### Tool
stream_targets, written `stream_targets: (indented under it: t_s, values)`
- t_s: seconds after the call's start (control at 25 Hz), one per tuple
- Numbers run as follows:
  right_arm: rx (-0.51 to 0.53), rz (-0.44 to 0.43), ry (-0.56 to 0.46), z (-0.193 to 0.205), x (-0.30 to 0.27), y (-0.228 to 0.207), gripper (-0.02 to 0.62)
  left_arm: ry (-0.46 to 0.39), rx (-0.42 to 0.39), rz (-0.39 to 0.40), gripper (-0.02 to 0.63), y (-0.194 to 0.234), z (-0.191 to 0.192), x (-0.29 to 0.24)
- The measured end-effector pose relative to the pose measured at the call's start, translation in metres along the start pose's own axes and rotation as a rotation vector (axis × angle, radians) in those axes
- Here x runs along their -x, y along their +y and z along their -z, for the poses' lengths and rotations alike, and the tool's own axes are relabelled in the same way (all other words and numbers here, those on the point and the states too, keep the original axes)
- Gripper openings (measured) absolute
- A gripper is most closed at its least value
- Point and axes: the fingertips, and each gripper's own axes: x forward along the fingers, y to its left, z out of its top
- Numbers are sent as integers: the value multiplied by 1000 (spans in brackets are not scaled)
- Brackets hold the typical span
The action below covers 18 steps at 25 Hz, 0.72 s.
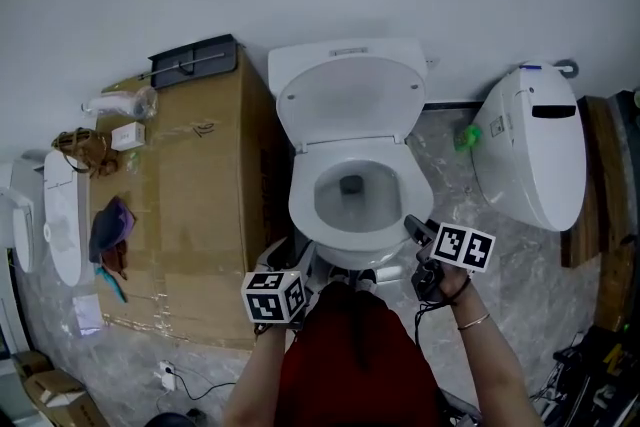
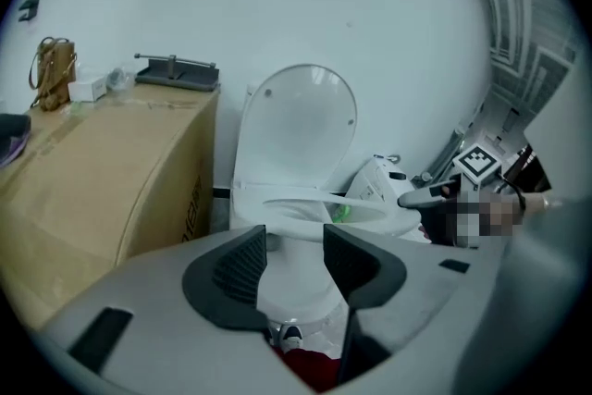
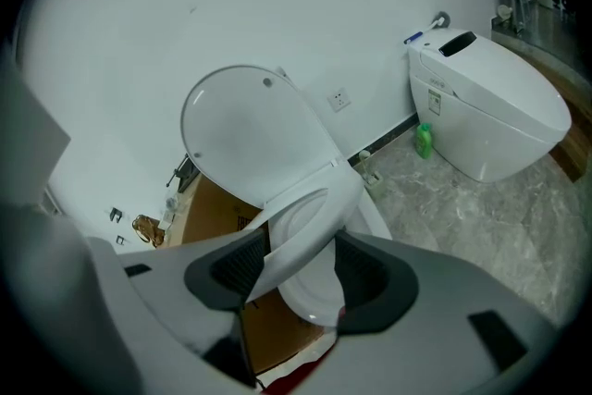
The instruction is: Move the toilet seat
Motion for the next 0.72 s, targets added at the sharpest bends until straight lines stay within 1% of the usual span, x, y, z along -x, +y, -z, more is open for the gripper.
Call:
stream_targets:
  t_s: [0.12, 0.24, 0.4, 0.72]
  values:
    - [-14, -16, -23, -11, 3, 7, 247, 14, -61, 21, 209, -10, 1, 0]
    - [-24, -30, -39, -19, 4, 13, 247, 22, -87, 44, 209, -17, -5, -9]
    - [-42, -61, -53, -31, 6, 21, 247, -12, -80, 37, 206, -15, -18, -11]
    - [-146, -129, -152, -63, 13, 39, 249, -85, -139, 9, 206, -16, -60, -10]
